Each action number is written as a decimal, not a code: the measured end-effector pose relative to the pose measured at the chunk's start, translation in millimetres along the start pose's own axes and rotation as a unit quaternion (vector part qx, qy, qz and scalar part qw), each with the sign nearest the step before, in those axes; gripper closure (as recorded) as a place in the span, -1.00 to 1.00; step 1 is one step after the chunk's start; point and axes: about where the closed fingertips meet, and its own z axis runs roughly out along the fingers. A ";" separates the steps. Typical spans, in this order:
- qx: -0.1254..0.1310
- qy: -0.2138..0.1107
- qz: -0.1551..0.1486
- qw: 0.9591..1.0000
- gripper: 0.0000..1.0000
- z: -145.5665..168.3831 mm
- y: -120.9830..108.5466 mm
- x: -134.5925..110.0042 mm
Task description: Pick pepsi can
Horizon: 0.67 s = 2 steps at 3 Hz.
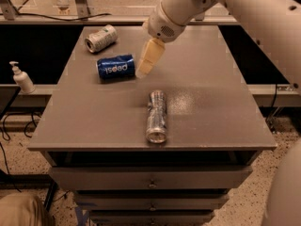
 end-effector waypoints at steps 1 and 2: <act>-0.008 -0.011 0.005 1.000 -1.00 29.3 -22.0 -14.4; -0.028 -0.016 0.000 0.999 -1.00 54.8 -21.7 -38.8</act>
Offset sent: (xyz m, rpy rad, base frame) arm 0.0386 0.0998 -0.0209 0.0361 0.0693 0.0774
